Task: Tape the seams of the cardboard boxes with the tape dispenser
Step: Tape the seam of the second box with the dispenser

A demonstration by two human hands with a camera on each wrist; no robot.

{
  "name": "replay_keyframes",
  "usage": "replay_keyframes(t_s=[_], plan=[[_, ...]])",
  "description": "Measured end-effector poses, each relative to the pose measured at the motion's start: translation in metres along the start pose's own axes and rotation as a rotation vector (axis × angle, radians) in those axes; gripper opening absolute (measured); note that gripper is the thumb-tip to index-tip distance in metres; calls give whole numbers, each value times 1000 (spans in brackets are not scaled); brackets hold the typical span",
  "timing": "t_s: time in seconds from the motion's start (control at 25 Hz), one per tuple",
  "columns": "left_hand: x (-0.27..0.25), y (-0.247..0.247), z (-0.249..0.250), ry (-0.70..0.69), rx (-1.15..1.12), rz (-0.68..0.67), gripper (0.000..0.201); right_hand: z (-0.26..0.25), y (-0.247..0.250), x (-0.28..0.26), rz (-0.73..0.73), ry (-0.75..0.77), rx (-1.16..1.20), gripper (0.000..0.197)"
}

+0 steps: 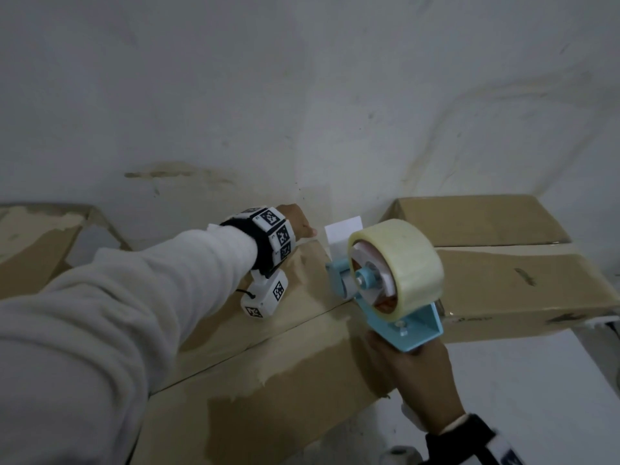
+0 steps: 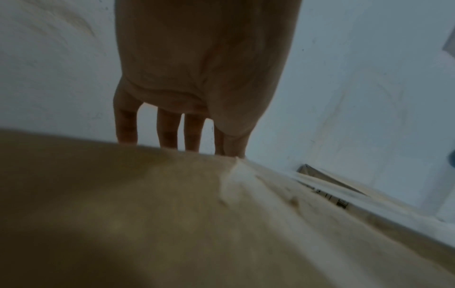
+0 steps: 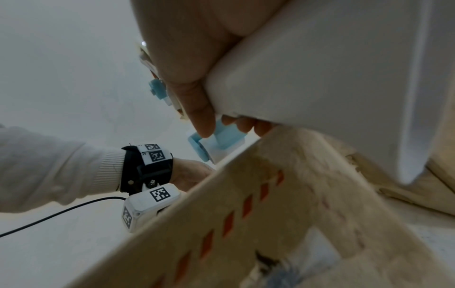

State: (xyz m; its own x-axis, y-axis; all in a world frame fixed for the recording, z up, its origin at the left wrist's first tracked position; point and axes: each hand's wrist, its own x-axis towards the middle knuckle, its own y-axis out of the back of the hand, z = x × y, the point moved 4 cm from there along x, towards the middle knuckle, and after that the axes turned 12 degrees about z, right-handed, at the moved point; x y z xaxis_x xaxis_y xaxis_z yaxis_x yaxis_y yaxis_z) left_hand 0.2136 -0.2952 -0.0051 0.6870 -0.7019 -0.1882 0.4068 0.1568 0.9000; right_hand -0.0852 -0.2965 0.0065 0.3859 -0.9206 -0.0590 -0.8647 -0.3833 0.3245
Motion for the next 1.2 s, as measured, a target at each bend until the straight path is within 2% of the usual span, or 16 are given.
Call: replay_keyframes(t_s=[0.08,0.16,0.24,0.32,0.36,0.52,0.6,0.72,0.8,0.84,0.88,0.96,1.0,1.08,1.2], plan=[[-3,-4,-4,29,137,-21,47,0,0,-1,12,-9,11,31],[-9,1,-3,37,219,18,39,0,0,-2,11,-3,11,31],[-11,11,4,27,61,69,32,-1,0,-3,8,4,-4,31],[-20,15,11,8,-166,68,30,-1,0,-3,9,10,-29,29],[-29,15,16,-37,-182,39,30,-1,0,-4,18,10,-35,29],[-79,-8,25,-238,147,-72,45,0,1,-5,55,6,-41,29],[-87,-15,20,-225,308,-71,56,2,-1,-4,46,15,-87,22],[-91,-14,27,-148,366,-97,71,0,-3,-4,40,5,-128,15],[-78,-25,16,-157,383,-166,70,-6,-2,-4,10,4,-154,19],[-63,-37,9,-219,382,-201,64,-10,0,-5,-6,-1,-149,20],[-49,-49,0,-207,444,-277,61,-13,3,-7,-19,-13,-133,20],[-46,-48,1,-213,505,-230,73,-15,15,-14,-37,-29,-120,18],[-65,-33,12,-193,506,-176,79,-13,23,-21,-36,-35,-128,17],[-95,-15,23,-105,458,-183,80,-2,40,-37,-17,-68,-135,15],[-96,-15,26,-102,444,-108,82,20,65,-61,53,-137,-168,17]])
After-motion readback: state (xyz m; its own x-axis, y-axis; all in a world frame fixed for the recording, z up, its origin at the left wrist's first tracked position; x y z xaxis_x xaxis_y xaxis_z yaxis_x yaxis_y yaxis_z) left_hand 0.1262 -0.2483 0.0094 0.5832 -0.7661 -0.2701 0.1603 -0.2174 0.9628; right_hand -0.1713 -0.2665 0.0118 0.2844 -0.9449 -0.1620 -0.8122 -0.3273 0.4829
